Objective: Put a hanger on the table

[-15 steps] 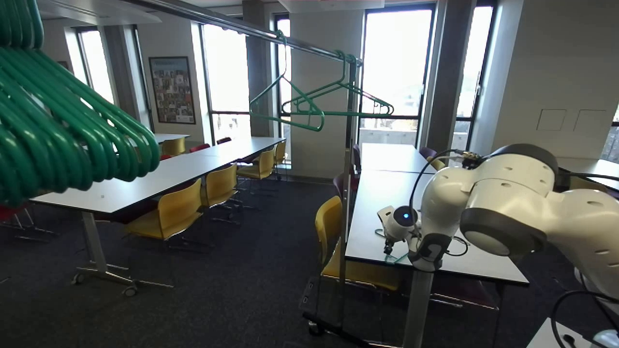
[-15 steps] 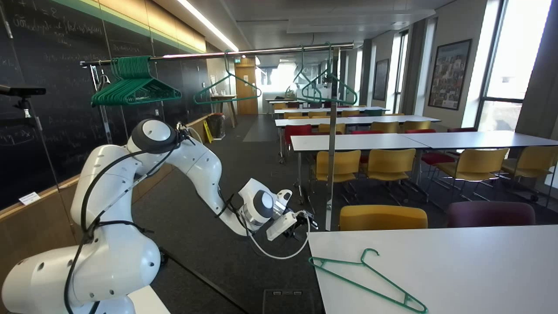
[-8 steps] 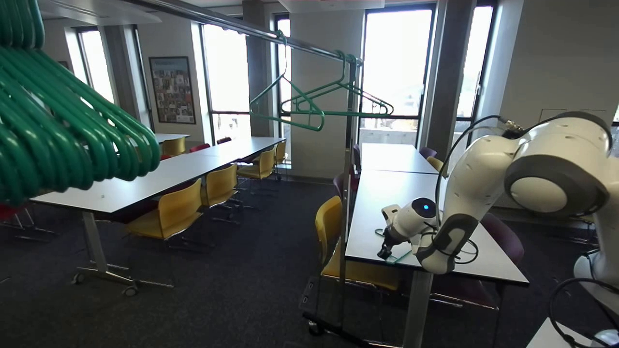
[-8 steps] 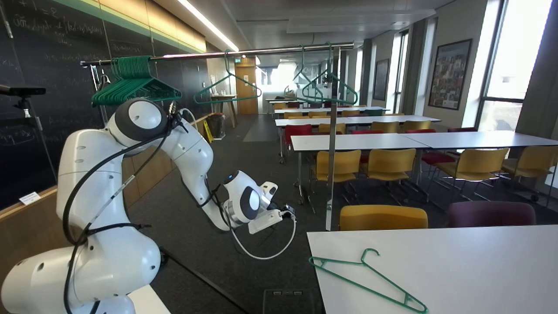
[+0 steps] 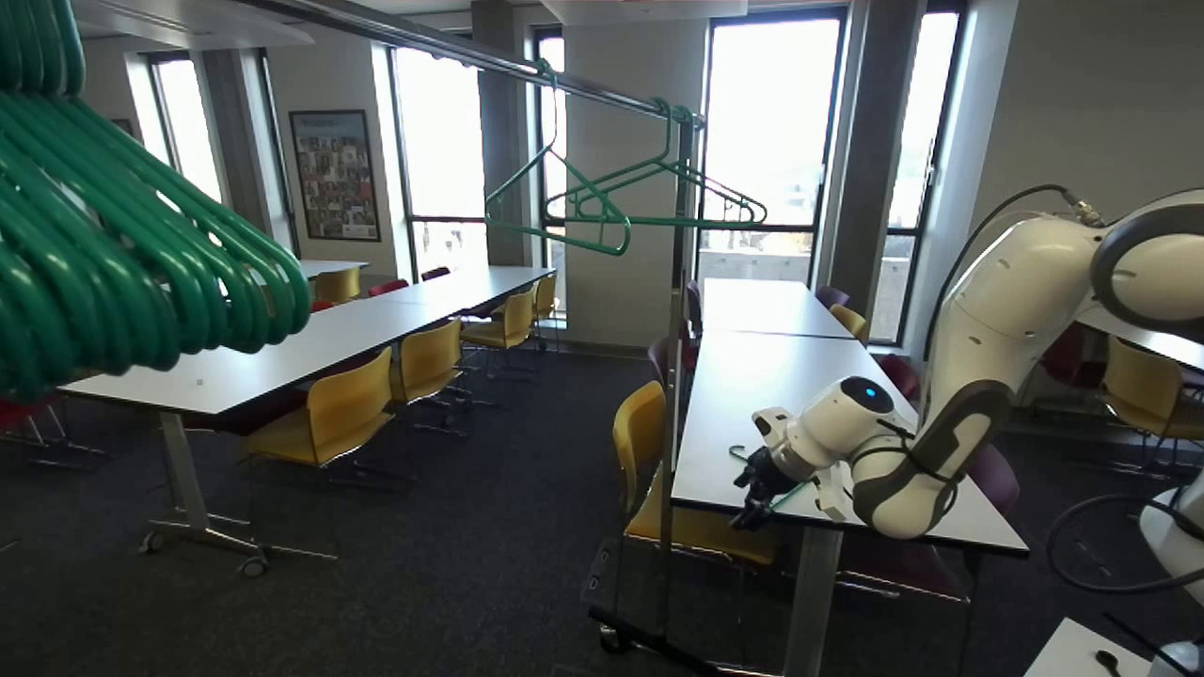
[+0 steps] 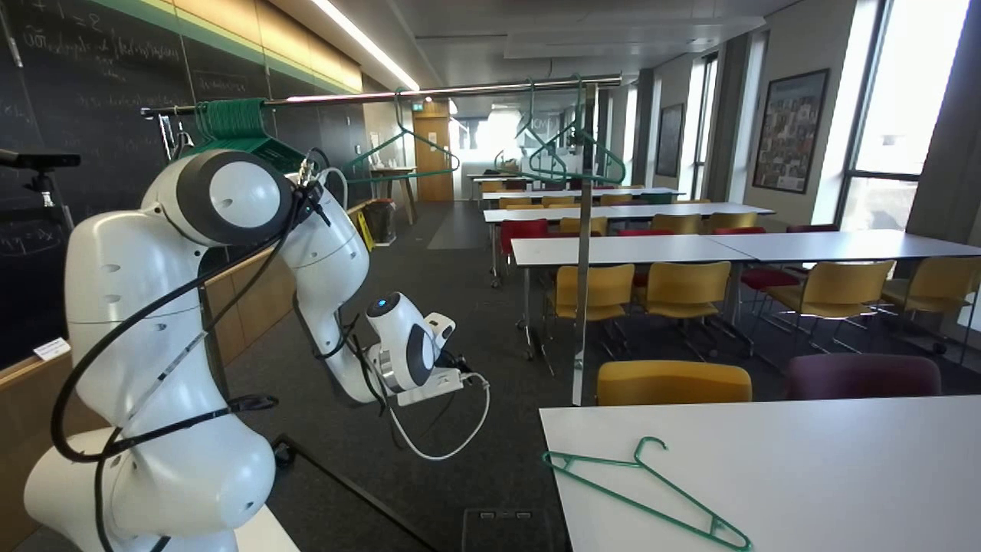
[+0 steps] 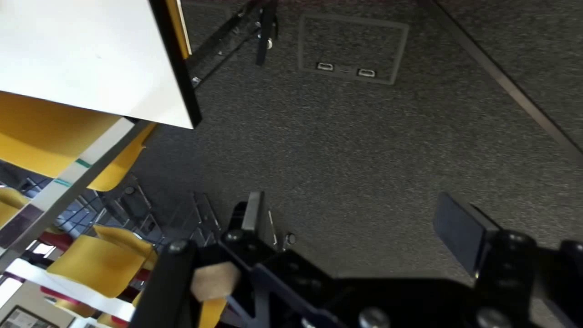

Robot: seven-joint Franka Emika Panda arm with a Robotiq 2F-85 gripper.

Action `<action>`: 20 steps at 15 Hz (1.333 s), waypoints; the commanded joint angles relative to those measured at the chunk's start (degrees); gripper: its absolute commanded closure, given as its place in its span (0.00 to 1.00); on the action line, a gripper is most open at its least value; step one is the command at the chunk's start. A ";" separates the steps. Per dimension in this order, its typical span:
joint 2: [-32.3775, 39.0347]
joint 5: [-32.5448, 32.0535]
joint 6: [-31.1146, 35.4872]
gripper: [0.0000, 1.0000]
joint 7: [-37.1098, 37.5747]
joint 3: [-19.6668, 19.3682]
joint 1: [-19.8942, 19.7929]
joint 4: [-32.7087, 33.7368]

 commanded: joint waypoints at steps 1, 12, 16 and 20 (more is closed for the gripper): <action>3.49 -12.77 3.61 0.00 11.53 4.20 -4.63 -8.63; 2.29 -11.31 2.38 0.00 10.43 4.77 -4.63 -8.11; 0.49 -12.41 9.02 0.00 13.40 4.80 -3.56 -8.64; 12.51 -22.46 5.47 0.00 31.06 4.92 3.03 -9.98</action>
